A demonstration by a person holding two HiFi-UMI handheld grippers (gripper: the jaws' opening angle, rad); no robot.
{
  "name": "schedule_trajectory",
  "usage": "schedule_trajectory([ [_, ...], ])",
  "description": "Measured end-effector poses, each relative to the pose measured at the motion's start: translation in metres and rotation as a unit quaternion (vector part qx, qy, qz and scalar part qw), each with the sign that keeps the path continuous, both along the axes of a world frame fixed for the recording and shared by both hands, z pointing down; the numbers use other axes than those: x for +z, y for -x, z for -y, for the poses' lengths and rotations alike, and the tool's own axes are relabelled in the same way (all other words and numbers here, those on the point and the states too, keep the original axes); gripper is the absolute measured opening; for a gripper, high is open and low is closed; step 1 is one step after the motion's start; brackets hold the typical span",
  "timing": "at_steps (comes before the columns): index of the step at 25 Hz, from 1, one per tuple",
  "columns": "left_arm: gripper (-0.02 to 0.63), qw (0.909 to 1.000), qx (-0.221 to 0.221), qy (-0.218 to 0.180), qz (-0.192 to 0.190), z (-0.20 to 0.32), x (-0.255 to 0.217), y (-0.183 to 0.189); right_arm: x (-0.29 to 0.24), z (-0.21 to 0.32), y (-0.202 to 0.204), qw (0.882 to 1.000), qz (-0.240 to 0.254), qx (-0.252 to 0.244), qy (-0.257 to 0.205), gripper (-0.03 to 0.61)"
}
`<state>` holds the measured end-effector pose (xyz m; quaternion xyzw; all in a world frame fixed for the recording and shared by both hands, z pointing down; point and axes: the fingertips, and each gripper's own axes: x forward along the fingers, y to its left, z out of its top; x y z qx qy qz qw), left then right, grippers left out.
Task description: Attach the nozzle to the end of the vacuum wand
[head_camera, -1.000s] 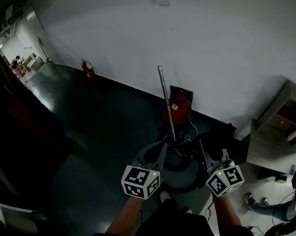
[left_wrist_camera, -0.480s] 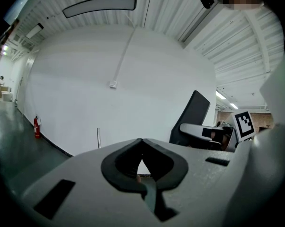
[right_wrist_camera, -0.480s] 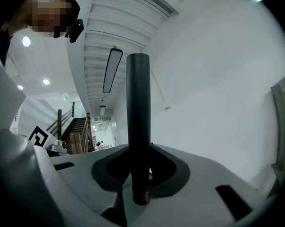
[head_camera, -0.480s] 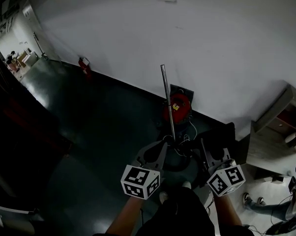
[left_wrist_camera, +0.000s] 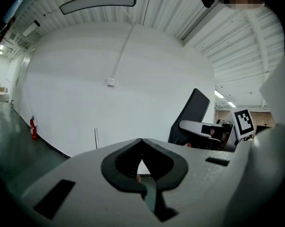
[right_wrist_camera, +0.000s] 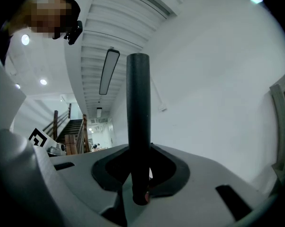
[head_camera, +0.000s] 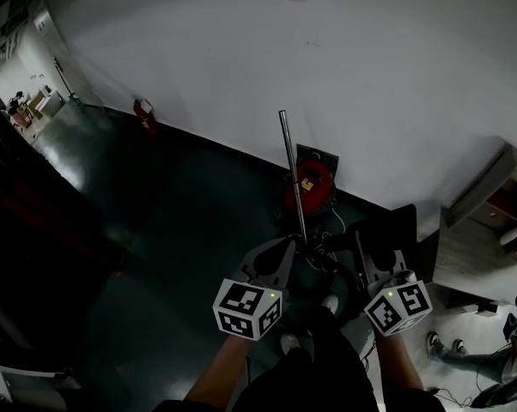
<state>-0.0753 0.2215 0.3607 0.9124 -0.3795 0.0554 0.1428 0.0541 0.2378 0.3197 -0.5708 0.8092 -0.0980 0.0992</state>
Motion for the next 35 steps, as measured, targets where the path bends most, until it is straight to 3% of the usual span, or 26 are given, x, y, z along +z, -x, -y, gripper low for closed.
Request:
schedule_trajectory([
  [15,0.002,0.9997,0.014,0.013,0.014,0.083,0.018,-0.042,0.023,0.089,-0.033,1.000,0.022,0.003,0.011,0.091],
  [27,0.002,0.9992,-0.007,0.022,0.033,0.177,0.019,-0.091,0.021,0.189,-0.071,0.999,0.034,-0.036,0.009,0.091],
  [35,0.003,0.9984,-0.017,0.025,0.048,0.234,0.030,-0.101,0.027,0.240,-0.086,0.998,0.045,-0.044,0.008,0.090],
])
